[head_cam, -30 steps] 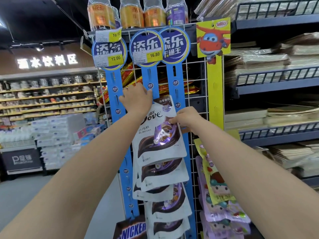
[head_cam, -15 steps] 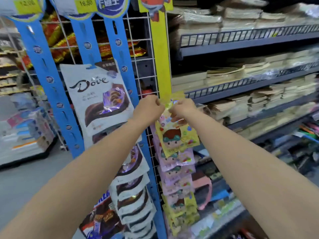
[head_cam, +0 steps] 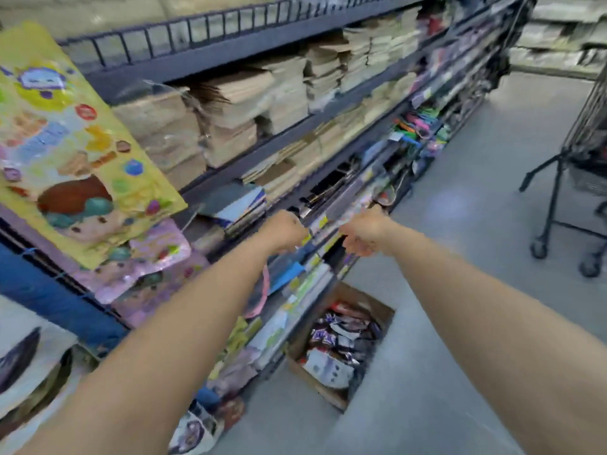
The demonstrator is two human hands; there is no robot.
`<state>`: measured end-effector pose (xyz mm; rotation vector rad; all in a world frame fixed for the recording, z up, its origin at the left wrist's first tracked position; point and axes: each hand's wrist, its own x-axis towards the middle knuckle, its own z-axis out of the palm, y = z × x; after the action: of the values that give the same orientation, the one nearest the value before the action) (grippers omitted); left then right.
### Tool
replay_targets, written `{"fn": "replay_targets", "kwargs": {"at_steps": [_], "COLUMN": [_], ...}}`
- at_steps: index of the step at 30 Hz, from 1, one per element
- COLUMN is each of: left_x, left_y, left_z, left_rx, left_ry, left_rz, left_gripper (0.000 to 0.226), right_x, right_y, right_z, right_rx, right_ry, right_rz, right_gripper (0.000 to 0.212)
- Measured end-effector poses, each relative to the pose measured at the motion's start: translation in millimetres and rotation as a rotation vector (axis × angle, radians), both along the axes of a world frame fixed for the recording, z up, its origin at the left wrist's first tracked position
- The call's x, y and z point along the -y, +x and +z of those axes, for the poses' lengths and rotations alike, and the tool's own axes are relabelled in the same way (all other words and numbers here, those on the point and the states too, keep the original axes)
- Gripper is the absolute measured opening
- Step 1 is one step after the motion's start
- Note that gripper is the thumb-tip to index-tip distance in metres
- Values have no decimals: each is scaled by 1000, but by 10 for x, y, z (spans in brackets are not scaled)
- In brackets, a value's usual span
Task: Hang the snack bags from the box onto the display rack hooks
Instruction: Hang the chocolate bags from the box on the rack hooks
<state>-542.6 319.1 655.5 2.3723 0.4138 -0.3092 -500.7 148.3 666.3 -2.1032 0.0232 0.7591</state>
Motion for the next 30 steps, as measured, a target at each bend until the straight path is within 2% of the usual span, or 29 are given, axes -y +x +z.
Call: {"fn": "replay_targets", "kwargs": {"at_steps": [4, 10, 13, 15, 17, 19, 21, 24, 26, 28, 30], "left_x": [296, 405, 384, 371, 352, 319, 290, 249, 246, 254, 289], "left_y": [451, 897, 1120, 1238, 1339, 1411, 1526, 1705, 1862, 2005, 2109], "left_z": [-758, -2086, -2757, -3155, -3548, -3942, -4336, -4952, -5396, -5856, -6284], "left_rx": [-66, -221, -346, -410, -479, -528, -550, -567, -561, -544, -511], "left_ry": [-31, 28, 56, 59, 60, 64, 77, 110, 104, 93, 54], "left_rz": [-13, 17, -9, -20, -65, -119, -175, -228, -262, -257, -215], "left_gripper": [32, 15, 23, 26, 28, 28, 28, 28, 26, 23, 20], "right_x": [392, 594, 644, 683, 721, 734, 757, 771, 768, 763, 738], "right_y": [422, 926, 1097, 1193, 1278, 1323, 1389, 1475, 1539, 1606, 1661], "right_z": [-643, -1815, -2385, -2769, -3206, -3626, -4027, -4588, -4977, -5436, -5903], "right_rx": [-59, -234, -362, -378, -377, -384, -389, -593, -667, -605, -536], "right_ry": [-12, 63, 74, 22, -14, -33, -63, 3, 14, -6, -16], "right_rz": [-63, -198, -236, -249, -307, -357, -397, -409, -410, -484, -537], "right_gripper": [22, 23, 15, 11, 19, 13, 5, 18, 16, 15, 26]}}
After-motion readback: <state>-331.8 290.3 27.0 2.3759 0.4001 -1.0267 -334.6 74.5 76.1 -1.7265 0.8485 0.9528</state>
